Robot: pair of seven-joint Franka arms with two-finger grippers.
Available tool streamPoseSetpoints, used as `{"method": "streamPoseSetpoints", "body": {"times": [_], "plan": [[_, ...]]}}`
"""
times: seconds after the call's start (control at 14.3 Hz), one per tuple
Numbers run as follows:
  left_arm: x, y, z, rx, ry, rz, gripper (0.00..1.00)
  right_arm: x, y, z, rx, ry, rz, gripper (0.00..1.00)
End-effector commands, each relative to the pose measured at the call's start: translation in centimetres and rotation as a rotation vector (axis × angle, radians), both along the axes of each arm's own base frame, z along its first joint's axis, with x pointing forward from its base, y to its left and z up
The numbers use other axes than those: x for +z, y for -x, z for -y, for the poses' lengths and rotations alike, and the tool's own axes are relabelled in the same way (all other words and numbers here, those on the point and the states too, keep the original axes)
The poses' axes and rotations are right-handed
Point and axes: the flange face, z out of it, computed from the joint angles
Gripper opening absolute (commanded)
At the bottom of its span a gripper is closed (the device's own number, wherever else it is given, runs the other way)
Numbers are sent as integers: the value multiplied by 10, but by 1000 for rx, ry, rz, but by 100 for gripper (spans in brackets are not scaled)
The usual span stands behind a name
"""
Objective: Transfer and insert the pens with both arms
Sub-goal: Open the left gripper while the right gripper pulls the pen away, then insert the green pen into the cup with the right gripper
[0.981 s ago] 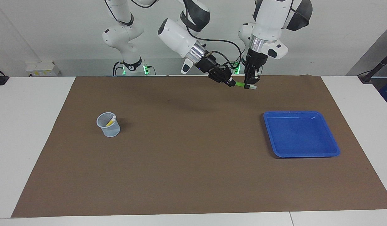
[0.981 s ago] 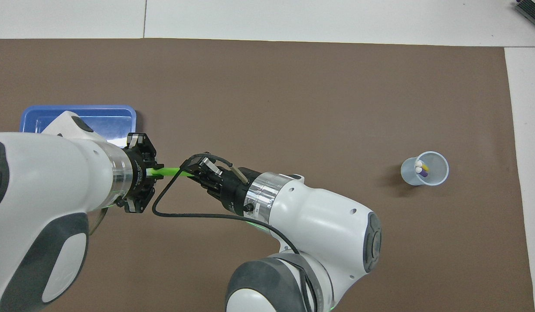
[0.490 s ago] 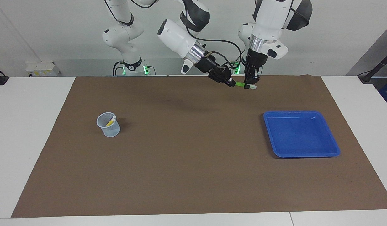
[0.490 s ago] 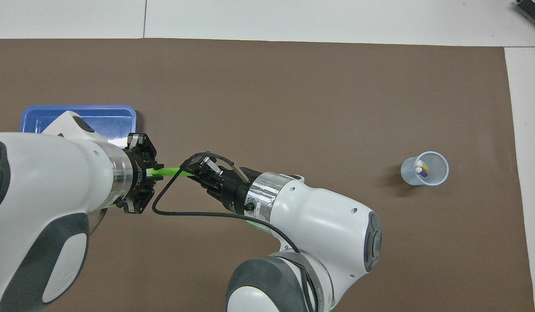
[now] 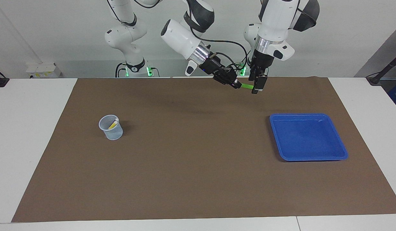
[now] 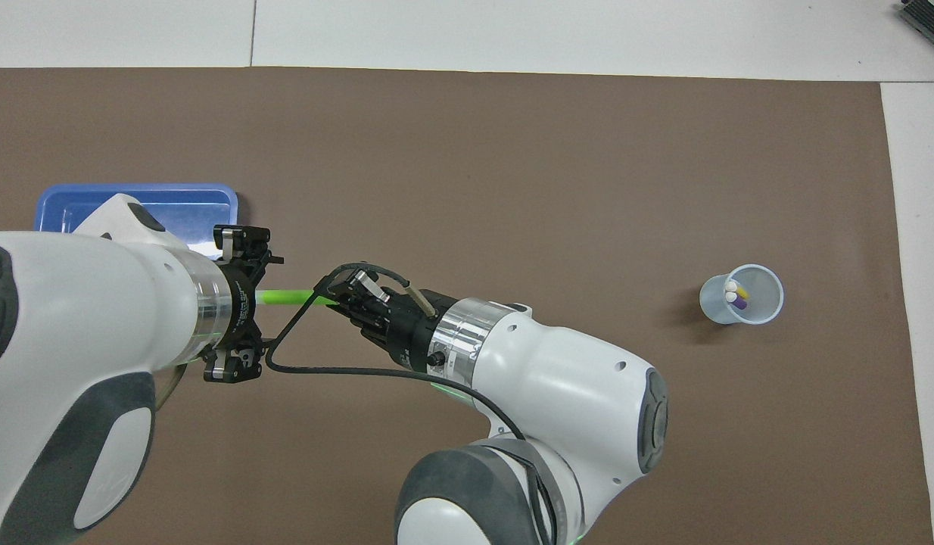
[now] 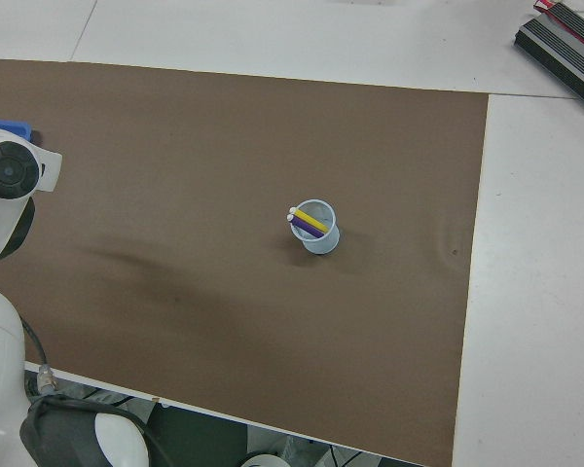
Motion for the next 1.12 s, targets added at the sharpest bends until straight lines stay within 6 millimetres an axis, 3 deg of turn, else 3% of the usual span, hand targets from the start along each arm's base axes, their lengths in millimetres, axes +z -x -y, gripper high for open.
{"method": "streamPoseSetpoints", "body": {"times": [0.0, 0.28, 0.56, 0.77, 1.05], "plan": [[2, 6, -6, -7, -15, 4, 100, -5, -4, 3, 66, 19, 44, 0], [1, 2, -19, -148, -36, 8, 100, -23, -9, 32, 188, 83, 67, 0], [2, -15, -66, -379, -49, 29, 100, -45, -4, 57, 330, 229, 64, 0], [0, -23, -102, -561, -57, 22, 100, -50, -18, 95, 534, 425, 67, 0], [-2, -29, -161, -786, -59, 26, 100, -49, -18, 137, 758, 596, 79, 0]]}}
